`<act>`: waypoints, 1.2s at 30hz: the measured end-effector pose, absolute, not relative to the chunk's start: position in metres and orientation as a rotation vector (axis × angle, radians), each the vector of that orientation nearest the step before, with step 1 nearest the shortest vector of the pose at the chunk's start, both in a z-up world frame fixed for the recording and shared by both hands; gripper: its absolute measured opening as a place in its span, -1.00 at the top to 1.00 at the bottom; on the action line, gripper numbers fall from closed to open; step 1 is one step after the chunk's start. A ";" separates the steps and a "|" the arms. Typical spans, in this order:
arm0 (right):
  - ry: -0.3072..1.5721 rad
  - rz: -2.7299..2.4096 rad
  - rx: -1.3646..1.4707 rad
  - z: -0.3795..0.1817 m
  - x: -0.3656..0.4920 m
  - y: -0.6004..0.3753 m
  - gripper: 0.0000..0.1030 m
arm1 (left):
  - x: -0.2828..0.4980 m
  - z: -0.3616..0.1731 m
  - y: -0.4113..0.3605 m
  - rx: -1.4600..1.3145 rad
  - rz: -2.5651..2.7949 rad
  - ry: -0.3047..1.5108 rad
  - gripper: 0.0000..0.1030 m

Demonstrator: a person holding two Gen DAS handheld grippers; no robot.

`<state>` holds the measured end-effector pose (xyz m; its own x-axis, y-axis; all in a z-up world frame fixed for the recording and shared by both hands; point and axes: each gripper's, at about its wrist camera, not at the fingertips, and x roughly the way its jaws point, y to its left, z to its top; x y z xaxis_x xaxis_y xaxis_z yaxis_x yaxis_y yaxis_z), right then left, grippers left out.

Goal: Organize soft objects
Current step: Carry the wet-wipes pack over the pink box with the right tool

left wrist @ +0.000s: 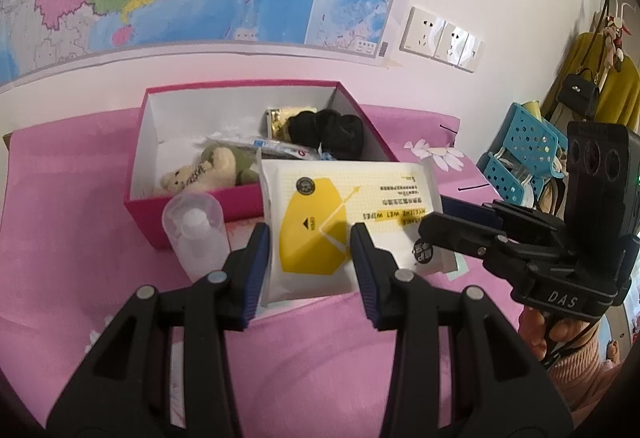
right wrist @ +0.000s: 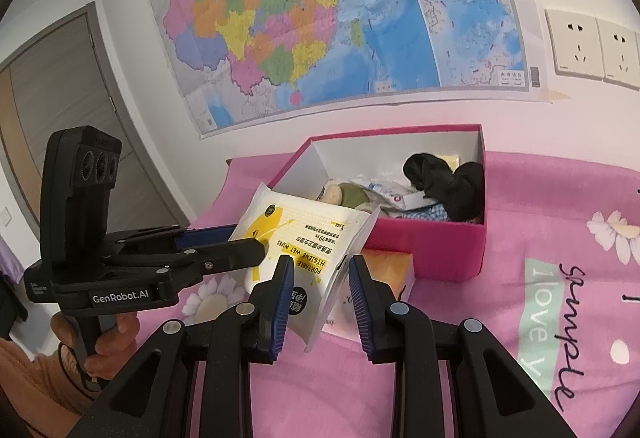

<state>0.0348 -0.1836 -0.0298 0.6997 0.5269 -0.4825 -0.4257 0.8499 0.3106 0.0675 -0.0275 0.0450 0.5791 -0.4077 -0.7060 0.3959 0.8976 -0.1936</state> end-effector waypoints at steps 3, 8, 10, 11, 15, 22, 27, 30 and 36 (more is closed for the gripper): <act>0.583 0.533 0.184 -0.027 0.038 -0.184 0.44 | 0.072 0.047 -0.028 -0.013 -0.469 0.824 0.17; 0.576 0.529 0.184 -0.024 0.046 -0.186 0.44 | 0.080 0.049 -0.030 -0.009 -0.470 0.820 0.17; 0.576 0.527 0.181 -0.023 0.049 -0.185 0.44 | 0.085 0.048 -0.030 -0.016 -0.471 0.828 0.17; 0.577 0.527 0.183 -0.023 0.051 -0.186 0.44 | 0.087 0.048 -0.029 -0.019 -0.473 0.831 0.17; 0.582 0.533 0.204 -0.023 0.060 -0.189 0.44 | 0.093 0.049 -0.030 -0.021 -0.473 0.830 0.17; 0.583 0.527 0.211 -0.023 0.070 -0.191 0.44 | 0.103 0.050 -0.032 -0.010 -0.469 0.828 0.17; 0.582 0.526 0.215 -0.021 0.078 -0.191 0.44 | 0.111 0.050 -0.033 -0.002 -0.465 0.825 0.17; 0.582 0.525 0.217 -0.020 0.084 -0.191 0.44 | 0.118 0.050 -0.033 0.000 -0.459 0.824 0.17; 0.588 0.527 0.219 -0.020 0.093 -0.189 0.44 | 0.126 0.050 -0.032 -0.003 -0.446 0.823 0.17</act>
